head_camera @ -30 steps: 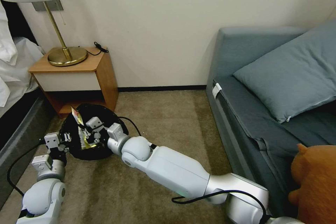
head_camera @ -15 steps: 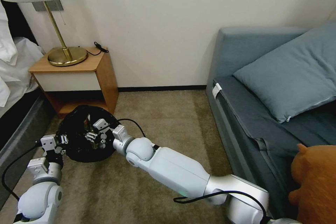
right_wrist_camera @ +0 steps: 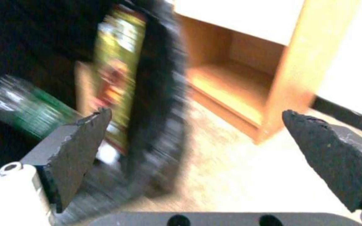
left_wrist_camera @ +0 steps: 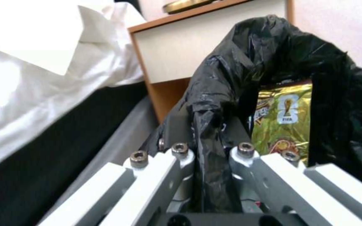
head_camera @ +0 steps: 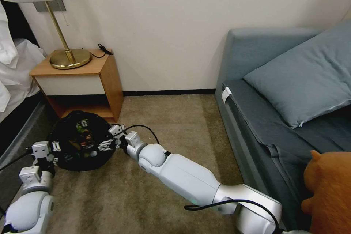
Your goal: Pick up the trash bin, then pick up the garbage on the floor and place it into the trash bin.
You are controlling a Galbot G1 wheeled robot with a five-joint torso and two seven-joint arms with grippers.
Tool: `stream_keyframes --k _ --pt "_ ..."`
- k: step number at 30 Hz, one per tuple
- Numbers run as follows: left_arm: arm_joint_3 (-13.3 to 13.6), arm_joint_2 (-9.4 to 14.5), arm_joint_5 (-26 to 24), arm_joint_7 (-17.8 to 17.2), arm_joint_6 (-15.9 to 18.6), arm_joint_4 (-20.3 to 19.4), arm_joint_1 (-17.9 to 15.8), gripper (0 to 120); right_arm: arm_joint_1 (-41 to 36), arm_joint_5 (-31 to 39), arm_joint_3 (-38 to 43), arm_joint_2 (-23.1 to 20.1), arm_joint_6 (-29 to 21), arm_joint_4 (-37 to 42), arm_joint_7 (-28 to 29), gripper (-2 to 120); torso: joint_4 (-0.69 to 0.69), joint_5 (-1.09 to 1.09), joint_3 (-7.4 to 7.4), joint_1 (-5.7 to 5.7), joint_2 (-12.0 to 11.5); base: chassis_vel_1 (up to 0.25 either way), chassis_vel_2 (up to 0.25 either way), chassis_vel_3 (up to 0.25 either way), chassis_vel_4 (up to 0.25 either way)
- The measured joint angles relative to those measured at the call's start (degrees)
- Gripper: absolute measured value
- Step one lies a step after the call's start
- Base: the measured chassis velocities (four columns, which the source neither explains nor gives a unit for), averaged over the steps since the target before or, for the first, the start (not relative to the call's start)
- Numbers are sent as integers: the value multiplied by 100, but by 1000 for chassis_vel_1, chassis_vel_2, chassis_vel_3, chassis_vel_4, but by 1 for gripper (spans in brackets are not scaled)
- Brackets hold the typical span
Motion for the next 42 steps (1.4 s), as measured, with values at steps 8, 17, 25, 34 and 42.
stream_keyframes --k 8,17,25,34,42 --pt "-111 189 76 -66 -44 173 22 4 -217 -626 346 0 119 -574 190 100 -1 1 0 0 0 0 0 0 0" --pt "-265 376 40 -82 -35 111 157 4 -472 -1544 751 -1 420 -1340 249 100 -1 2 0 0 0 0 0 0 0" --pt "-342 463 -15 -97 -6 -10 246 4 -623 -2017 941 -1 574 -1762 243 100 -1 2 0 0 0 0 0 0 0" --pt "-353 487 -59 -103 -38 3 295 4 -807 -2147 1049 -1 635 -1760 254 100 -1 2 0 0 0 0 0 0 0" --pt "-292 439 -48 -123 -158 86 348 4 -923 -2225 1082 0 635 -1719 253 100 -1 2 0 0 0 0 0 0 0"
